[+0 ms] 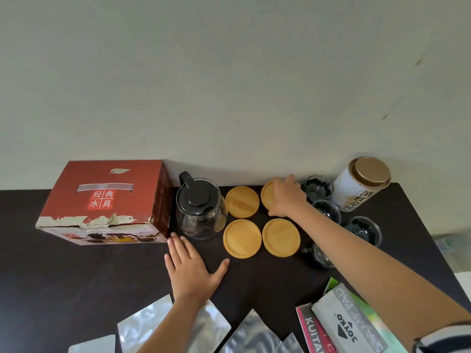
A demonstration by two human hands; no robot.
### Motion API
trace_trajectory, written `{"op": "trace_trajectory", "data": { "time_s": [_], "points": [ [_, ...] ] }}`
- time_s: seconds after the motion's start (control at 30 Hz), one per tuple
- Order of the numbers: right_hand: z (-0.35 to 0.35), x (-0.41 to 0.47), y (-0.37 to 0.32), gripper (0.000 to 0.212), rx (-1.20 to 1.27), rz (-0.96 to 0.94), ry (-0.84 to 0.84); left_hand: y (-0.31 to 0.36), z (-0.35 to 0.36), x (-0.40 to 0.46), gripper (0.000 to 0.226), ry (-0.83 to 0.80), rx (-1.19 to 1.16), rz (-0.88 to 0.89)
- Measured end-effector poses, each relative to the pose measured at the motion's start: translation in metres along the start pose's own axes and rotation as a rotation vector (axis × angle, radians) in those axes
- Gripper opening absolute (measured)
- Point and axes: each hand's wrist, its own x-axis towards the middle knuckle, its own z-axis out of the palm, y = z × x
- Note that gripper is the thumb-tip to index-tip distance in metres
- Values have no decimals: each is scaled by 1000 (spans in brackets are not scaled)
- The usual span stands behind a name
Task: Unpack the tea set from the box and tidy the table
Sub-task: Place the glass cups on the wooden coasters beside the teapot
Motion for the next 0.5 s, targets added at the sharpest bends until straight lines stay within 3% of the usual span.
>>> {"op": "trace_trajectory", "data": {
  "time_s": [0.23,0.5],
  "points": [
    [12,3,3,76,-115,-22,23,0,1,2,125,-4,-1,-1],
    [24,6,11,57,-15,-65,29,0,2,0,125,2,7,6]
  ]
}}
